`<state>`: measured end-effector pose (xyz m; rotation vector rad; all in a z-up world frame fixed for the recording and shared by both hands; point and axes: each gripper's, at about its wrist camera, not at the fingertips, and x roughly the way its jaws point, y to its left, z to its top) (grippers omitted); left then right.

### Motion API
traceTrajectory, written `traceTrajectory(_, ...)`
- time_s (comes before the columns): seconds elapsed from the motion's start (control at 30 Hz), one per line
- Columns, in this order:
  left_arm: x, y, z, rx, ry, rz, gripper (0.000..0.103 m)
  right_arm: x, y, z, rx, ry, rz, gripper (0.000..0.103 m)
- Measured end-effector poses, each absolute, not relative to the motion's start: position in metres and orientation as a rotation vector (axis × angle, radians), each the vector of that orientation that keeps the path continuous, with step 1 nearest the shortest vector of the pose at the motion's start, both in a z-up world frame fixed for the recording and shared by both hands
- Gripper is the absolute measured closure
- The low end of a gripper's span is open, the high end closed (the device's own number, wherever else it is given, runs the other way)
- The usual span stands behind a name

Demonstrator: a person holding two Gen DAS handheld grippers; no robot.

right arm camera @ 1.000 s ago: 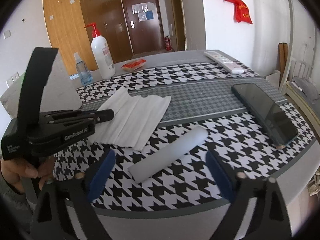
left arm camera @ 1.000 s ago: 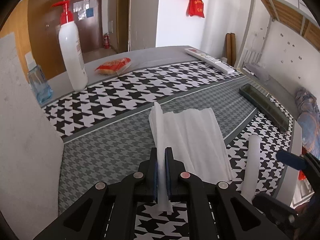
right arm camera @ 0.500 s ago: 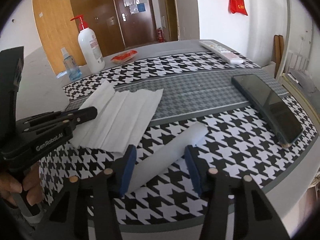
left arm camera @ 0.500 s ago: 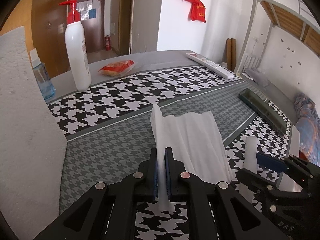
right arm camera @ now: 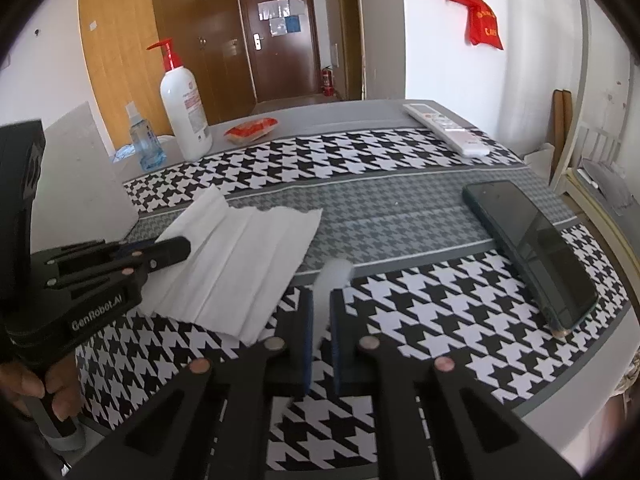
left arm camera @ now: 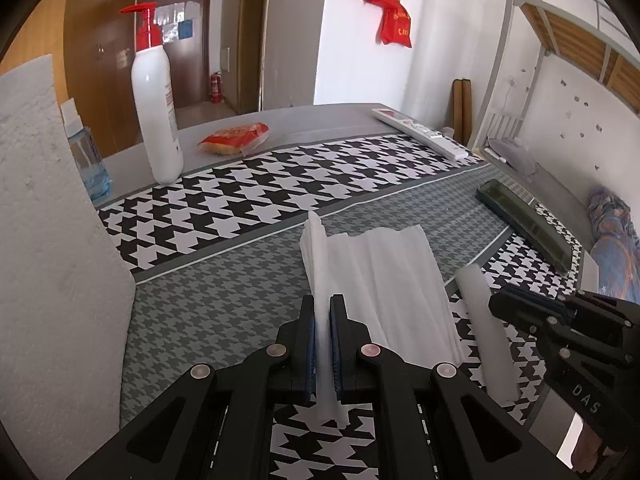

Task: Organize soft objects
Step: 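Lift the tissues and foam cylinder with both grippers toward the foam box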

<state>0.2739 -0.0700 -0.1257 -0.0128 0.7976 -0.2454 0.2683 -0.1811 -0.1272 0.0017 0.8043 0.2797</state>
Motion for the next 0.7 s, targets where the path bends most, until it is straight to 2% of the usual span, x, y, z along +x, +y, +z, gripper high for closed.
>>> traceTrajectory(0.17, 0.274, -0.071, -0.126, -0.013, 0.802, -0.250, 0.096, 0.269, -0.184, -0.130, 0.031, 0.831, 0.253, 0.091)
traceTrajectory(0.27, 0.274, -0.071, -0.126, -0.010, 0.801, -0.251, 0.096, 0.270, -0.184, -0.131, 0.034, 0.842, 0.243, 0.071)
traceTrajectory(0.3, 0.274, -0.071, -0.126, -0.009, 0.800, -0.251, 0.096, 0.269, -0.183, -0.130, 0.033, 0.839, 0.239, 0.068)
traceTrajectory(0.63, 0.274, -0.072, -0.126, -0.007, 0.805, -0.256, 0.096, 0.273, -0.172, -0.137, -0.005, 0.852, 0.263, 0.068)
traceTrajectory(0.67, 0.274, -0.072, -0.126, -0.008, 0.808, -0.259, 0.096, 0.273, -0.170, -0.137, -0.012, 0.845, 0.265, 0.069)
traceTrajectory(0.7, 0.274, -0.073, -0.127, -0.007, 0.812, -0.262, 0.096, 0.272, -0.167, -0.138, -0.027, 0.834, 0.273, 0.074)
